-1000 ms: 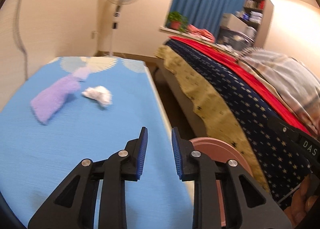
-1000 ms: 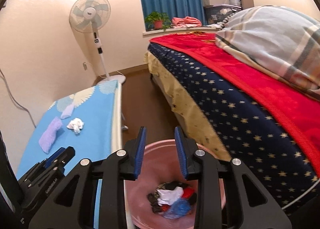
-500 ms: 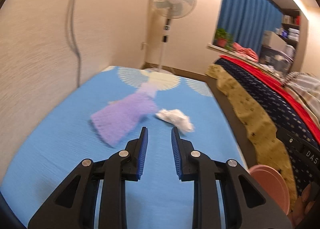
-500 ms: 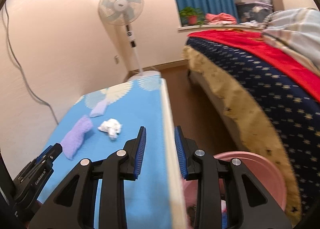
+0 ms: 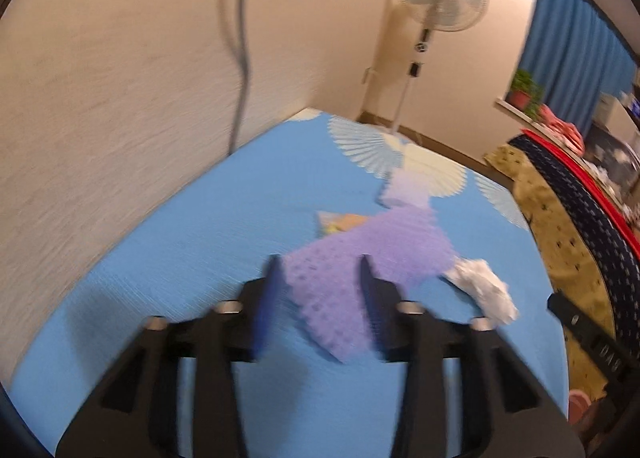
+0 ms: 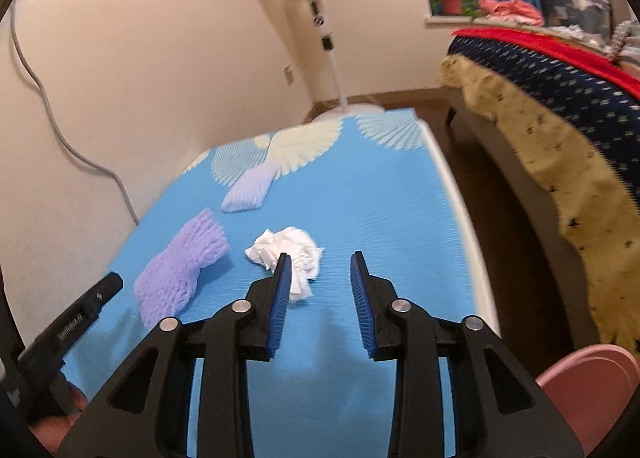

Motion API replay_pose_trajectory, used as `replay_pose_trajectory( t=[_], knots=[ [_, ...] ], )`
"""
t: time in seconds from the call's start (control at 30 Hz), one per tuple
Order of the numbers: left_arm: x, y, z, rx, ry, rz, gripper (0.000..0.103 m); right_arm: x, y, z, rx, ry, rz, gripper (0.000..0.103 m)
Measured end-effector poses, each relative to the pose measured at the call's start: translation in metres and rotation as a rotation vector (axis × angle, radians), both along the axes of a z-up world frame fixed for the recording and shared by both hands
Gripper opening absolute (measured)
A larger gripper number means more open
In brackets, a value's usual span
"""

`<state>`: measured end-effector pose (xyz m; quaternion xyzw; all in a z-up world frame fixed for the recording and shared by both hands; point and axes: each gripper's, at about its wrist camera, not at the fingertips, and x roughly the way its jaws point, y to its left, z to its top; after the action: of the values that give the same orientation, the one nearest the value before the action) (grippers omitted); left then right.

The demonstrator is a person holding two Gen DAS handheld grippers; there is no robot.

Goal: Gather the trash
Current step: 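Grasp the lavender foam net with the left gripper while the right grasps the white tissue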

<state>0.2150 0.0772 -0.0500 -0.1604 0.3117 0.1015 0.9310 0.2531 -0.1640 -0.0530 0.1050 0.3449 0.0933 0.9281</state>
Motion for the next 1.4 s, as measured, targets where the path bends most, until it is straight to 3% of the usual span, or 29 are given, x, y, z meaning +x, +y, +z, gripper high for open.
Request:
replay_pose_trajectory(
  t=[0.17,0.3,0.37,0.4,0.43,0.5,0.57,0.63,0.97,1.4],
  knots=[
    [0.020,0.017,-0.012,-0.092,0.054,-0.009,0.064,0.022,0.013,-0.018,0.006,0.066,0.038,0.047],
    [0.033,0.017,-0.024,-0.152,0.098,-0.046,0.065,0.032,0.020,-0.029,-0.010,0.121,0.052,0.047],
    [0.040,0.011,-0.032,-0.157,0.146,-0.061,0.065,0.034,0.021,-0.033,-0.012,0.138,0.058,0.041],
    [0.040,0.009,-0.033,-0.160,0.150,-0.067,0.064,0.034,0.021,-0.034,-0.006,0.141,0.062,0.033],
    [0.040,0.006,-0.035,-0.162,0.148,-0.074,0.063,0.035,0.021,-0.035,-0.007,0.144,0.063,0.023],
    [0.039,0.000,-0.036,-0.160,0.147,-0.092,0.046,0.035,0.020,-0.036,0.003,0.155,0.074,0.012],
    [0.038,-0.002,-0.034,-0.159,0.139,-0.105,0.019,0.032,0.020,-0.035,-0.004,0.149,0.074,0.009],
    [0.035,-0.008,-0.030,-0.152,0.130,-0.124,0.007,0.028,0.018,-0.033,-0.007,0.140,0.076,0.008],
    [-0.006,-0.033,0.022,-0.020,0.040,-0.184,0.006,-0.018,0.003,0.014,-0.044,0.070,0.039,0.008],
    [-0.079,-0.069,0.073,0.052,-0.027,-0.261,0.006,-0.118,-0.050,0.085,-0.066,-0.037,-0.053,0.008]
  ],
)
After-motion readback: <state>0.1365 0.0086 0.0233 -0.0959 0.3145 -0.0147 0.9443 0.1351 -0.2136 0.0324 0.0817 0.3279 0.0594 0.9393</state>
